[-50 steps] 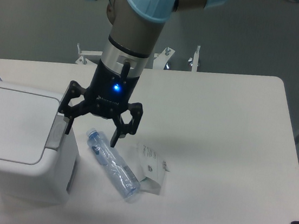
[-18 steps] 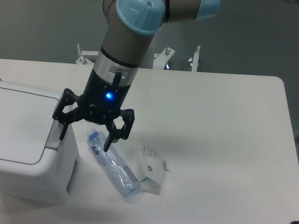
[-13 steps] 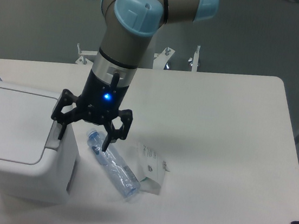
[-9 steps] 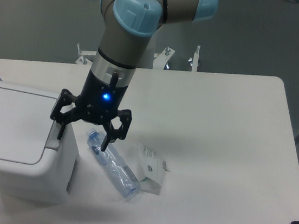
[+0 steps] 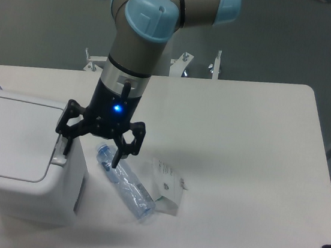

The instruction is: Open the trash can

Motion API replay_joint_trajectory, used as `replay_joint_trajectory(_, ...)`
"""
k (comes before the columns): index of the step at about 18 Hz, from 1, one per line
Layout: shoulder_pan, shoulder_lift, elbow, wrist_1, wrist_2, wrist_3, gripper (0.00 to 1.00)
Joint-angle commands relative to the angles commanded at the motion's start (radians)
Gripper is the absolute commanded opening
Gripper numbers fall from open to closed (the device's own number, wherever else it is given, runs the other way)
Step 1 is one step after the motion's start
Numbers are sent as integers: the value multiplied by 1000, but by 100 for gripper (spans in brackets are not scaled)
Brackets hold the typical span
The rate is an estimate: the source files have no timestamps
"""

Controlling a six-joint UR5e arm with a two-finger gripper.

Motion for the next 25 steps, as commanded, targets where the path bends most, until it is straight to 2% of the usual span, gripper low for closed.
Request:
replay_joint_trajectory(15, 15, 8, 25, 3, 0, 11, 100)
replay_joint_trajectory(17, 66, 12, 23, 3, 0, 44, 100)
replay_joint_trajectory(23, 254, 12, 38, 0, -2, 273, 100)
replay_joint_trajectory(25, 305, 0, 26, 0, 2, 348, 100)
